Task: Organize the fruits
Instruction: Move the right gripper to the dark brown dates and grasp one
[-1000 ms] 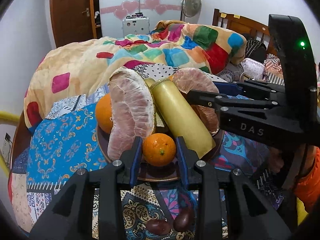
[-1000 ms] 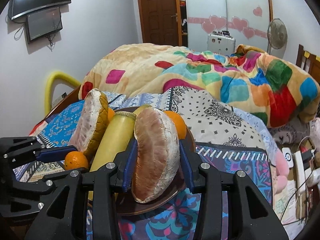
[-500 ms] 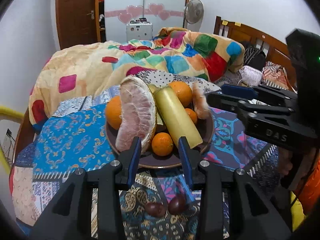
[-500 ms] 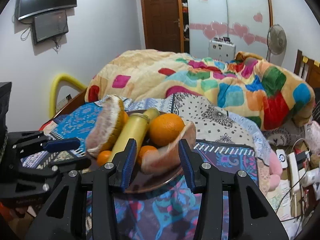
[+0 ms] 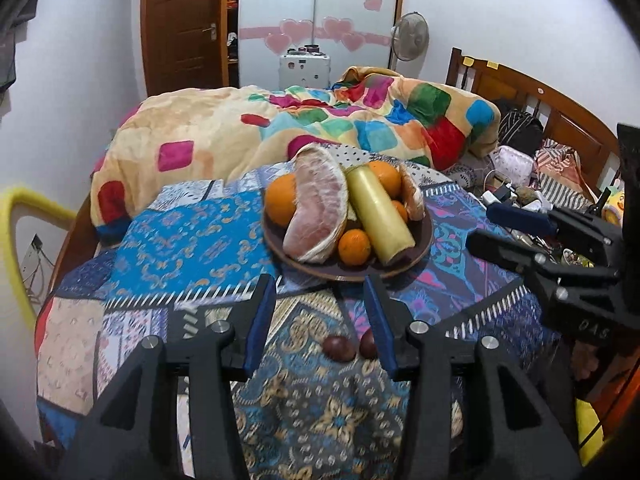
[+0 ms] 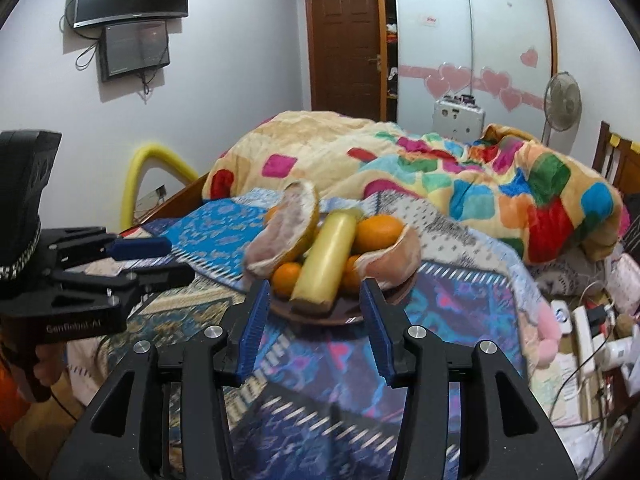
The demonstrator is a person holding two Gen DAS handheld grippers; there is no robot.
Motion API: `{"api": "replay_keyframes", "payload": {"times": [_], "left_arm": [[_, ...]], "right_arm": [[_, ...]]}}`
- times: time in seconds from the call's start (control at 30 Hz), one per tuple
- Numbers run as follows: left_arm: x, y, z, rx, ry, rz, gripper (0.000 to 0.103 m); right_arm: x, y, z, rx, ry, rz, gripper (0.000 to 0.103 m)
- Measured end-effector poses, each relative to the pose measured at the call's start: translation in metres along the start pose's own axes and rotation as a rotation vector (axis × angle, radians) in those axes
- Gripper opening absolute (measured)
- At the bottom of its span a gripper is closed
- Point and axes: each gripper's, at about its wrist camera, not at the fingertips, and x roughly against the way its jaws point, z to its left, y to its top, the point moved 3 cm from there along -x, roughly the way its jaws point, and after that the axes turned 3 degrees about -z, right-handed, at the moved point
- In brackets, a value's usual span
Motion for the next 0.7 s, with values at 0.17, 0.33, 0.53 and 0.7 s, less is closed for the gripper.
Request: {"api": "replay_keyframes", "payload": {"times": [0.17, 0.33, 0.53, 0.7], "left_arm": [[0.002, -0.018, 0.008, 0.011, 0.012, 0.016, 0.055], [-0.008, -0.035, 0.018, 0.023, 0.015, 0.058, 0.057], [-0.026, -0.052, 0.03, 0.045, 0.008, 0.114, 0.057], [-0.033, -0.061, 0.034, 0.058, -0.004, 0.136, 0.057]], "right_arm": [[-0.016, -0.02, 0.011, -0.019, 0.043, 0.056, 0.044], [-0.039, -0.038, 0.025, -0.009, 0.071, 0.119, 0.044], [-0.058, -0.048, 0.033, -0.008, 0.104, 0.163, 0.044], [-0.065, -0.051, 0.04, 0.02, 0.126, 0.168, 0.037]]}}
